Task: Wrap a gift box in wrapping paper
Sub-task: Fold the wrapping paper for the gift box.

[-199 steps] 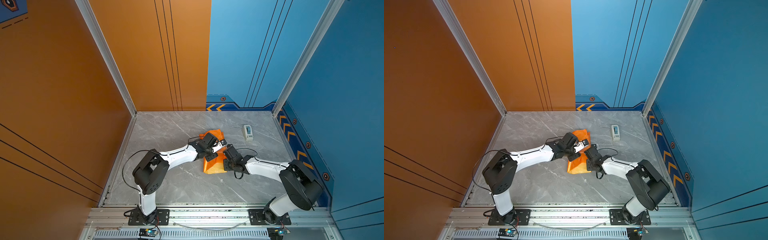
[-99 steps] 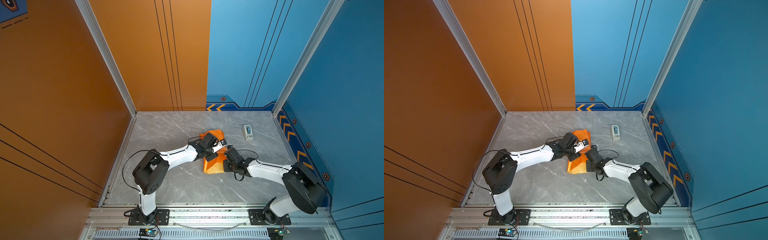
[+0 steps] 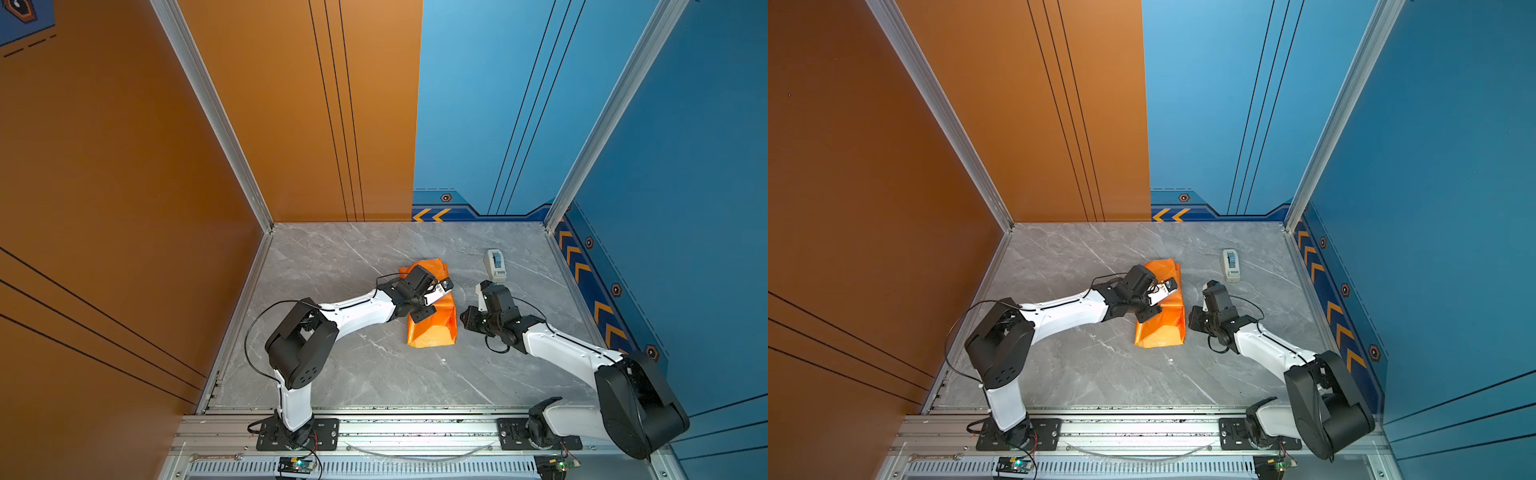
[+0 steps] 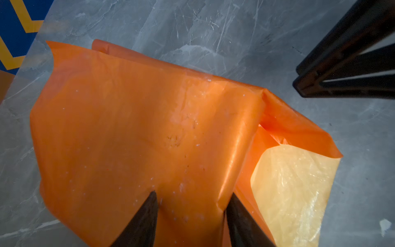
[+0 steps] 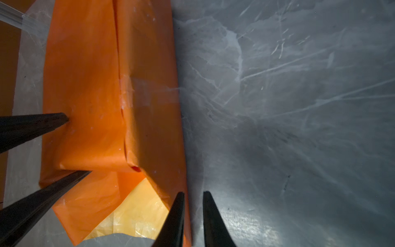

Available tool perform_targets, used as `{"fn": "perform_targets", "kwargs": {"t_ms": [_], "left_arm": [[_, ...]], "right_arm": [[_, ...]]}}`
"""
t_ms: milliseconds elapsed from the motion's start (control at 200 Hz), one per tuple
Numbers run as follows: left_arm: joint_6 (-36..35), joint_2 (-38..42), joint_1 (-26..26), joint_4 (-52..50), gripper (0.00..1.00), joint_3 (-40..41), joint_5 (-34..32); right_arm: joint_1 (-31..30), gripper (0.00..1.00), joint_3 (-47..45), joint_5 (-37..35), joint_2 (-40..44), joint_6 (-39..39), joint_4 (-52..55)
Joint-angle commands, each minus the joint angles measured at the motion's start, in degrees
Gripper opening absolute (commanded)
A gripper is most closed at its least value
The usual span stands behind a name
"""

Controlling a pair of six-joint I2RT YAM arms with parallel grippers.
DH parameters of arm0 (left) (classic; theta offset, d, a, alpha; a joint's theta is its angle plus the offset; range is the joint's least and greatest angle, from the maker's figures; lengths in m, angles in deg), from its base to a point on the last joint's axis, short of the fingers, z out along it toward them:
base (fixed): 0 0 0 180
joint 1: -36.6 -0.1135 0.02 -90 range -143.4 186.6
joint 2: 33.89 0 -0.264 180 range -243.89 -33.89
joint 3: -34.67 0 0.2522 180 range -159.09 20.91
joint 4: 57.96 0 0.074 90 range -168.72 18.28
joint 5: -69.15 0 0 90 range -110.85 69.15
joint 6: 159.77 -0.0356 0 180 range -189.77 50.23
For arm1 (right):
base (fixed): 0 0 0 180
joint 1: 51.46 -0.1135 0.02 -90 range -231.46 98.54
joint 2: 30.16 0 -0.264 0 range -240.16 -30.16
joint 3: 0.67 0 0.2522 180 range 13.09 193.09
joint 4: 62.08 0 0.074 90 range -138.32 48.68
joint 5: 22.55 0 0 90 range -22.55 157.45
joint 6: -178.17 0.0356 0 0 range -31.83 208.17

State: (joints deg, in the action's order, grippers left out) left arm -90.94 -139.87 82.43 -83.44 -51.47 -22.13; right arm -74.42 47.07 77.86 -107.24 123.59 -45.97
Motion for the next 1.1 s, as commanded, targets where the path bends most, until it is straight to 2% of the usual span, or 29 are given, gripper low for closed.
{"fn": "perform_targets", "kwargs": {"t_ms": [0,240,436,671,1096], "left_arm": [[1.0,-0.5,0.3,-2.4,0.52,1.3,0.9],[1.0,-0.6,0.4,-2.4,0.52,1.2,1.3],[1.1,-0.6,0.5,-2.5,0.52,1.1,1.5],[1.1,-0.6,0.5,-2.6,0.52,1.1,1.5],[1.2,-0.5,0.5,-2.7,0.52,1.3,1.7]], "right_arm": [[-0.2,0.14,-1.8,0.2,-1.6,2.3,-1.9],[-3.2,0.11,-3.6,2.1,-4.2,2.3,-6.4],[-6.1,0.11,-3.0,0.5,-5.7,1.7,-7.7],[-8.3,0.13,-3.0,-2.2,-5.5,1.6,-10.4],[-10.8,0.16,0.1,-3.1,-12.4,3.0,-16.7]]}}
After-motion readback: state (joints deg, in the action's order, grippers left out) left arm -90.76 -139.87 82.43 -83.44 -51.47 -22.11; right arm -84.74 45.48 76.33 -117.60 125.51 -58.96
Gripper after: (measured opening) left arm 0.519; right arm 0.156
